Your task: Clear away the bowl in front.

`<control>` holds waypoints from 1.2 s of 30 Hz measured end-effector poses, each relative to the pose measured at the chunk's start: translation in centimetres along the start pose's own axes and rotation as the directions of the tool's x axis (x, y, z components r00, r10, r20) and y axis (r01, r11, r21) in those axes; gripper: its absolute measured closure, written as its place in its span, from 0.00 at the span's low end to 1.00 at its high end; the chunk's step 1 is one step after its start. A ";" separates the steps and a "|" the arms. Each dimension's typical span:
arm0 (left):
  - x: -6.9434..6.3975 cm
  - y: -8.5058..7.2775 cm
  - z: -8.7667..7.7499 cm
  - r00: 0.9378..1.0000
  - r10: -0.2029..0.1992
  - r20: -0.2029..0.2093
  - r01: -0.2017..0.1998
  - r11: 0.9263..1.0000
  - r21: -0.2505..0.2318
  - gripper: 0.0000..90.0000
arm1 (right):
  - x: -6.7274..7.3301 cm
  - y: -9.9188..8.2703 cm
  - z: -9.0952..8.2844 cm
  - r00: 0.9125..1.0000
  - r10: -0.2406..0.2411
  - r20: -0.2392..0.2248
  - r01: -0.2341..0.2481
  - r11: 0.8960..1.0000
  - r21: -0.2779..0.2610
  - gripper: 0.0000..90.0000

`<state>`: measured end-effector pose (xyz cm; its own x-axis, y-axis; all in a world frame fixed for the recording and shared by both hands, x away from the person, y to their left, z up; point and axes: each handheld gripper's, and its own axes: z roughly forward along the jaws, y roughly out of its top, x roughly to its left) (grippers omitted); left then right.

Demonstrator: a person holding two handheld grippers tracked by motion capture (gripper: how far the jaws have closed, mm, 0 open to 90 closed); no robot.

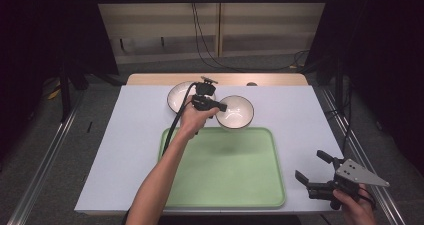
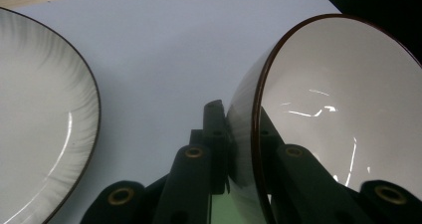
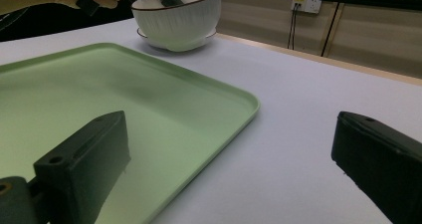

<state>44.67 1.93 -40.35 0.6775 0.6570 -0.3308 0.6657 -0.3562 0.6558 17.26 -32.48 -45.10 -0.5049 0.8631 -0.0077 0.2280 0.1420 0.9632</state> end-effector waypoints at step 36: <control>-5.3 0.2 6.7 0.994 0.065 0.091 -0.078 0.986 0.146 0.91 | 0.0 0.0 0.0 1.000 -0.011 0.000 0.011 1.000 -0.008 0.02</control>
<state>43.34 -6.04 -43.04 0.7451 0.5690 -0.3478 0.6492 -0.4995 0.5736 17.22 -32.52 -45.12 -0.5077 0.8613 -0.0185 0.2160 0.1481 0.9651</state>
